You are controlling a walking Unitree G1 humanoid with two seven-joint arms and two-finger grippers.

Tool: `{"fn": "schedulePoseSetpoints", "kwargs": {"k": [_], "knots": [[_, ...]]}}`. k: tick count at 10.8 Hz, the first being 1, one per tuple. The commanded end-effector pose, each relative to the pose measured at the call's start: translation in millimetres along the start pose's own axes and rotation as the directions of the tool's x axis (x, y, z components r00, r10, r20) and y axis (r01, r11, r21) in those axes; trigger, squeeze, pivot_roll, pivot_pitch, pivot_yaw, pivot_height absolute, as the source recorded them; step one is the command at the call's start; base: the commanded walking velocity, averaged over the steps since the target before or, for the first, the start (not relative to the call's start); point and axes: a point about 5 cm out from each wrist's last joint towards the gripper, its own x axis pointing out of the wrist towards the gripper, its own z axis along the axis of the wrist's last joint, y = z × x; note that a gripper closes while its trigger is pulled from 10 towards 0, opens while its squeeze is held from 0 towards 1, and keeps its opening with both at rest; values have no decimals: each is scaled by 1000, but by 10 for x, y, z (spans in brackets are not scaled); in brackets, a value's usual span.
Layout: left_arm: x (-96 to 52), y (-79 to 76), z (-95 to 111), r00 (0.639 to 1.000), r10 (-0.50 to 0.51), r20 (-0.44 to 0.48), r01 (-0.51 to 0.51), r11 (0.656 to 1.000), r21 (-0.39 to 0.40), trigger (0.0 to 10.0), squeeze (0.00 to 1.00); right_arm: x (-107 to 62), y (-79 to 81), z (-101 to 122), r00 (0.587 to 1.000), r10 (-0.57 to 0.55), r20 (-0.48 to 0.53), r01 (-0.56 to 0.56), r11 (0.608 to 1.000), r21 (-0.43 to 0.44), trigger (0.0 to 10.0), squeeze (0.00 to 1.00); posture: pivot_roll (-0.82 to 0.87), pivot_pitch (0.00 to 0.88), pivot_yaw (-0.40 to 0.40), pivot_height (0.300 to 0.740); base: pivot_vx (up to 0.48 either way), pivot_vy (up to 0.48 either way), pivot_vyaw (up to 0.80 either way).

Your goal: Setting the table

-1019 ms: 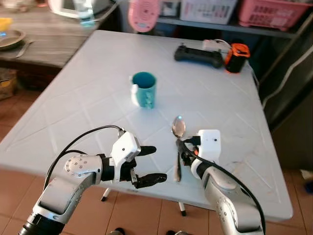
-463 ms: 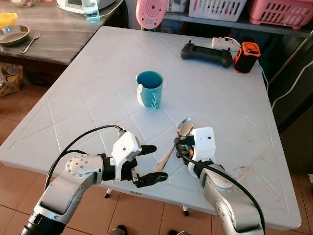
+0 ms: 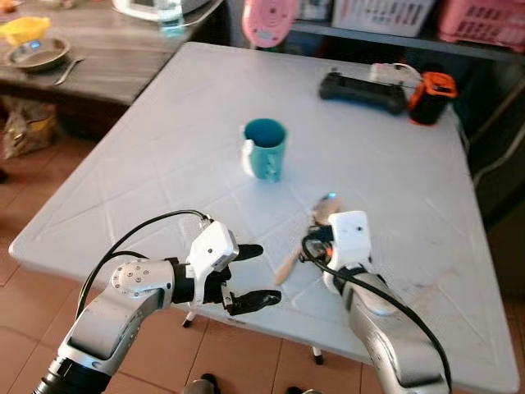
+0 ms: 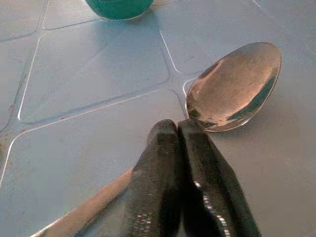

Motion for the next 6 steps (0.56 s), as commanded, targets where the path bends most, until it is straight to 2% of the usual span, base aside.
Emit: {"fn": "schedulePoseSetpoints", "kwargs": {"k": [1, 4, 5, 6], "knots": [[15, -26, 49, 1000, -20, -6, 20, 999, 29, 10000, 0, -74, -170, -341, 985, -77, -157, 73, 997, -33, 0, 0, 215, 193, -8, 740, 0, 0, 0], [50, -6, 64, 1000, -23, -1, 23, 999, 32, 10000, 0, -200, -445, -393, 974, -150, -170, 136, 986, -92, 0, 0, 207, 190, -2, 740, 0, 0, 0], [52, 4, 68, 1000, -21, 0, 21, 999, 33, 10000, 0, -235, -515, -397, 970, -169, -174, 147, 981, -129, 0, 0, 207, 188, -2, 740, 0, 0, 0], [64, 15, 62, 1000, -20, -2, 20, 999, 35, 10000, 0, -298, -669, -409, 959, -223, -176, 189, 963, -192, 0, 0, 202, 178, -3, 740, 0, 0, 0]]}}
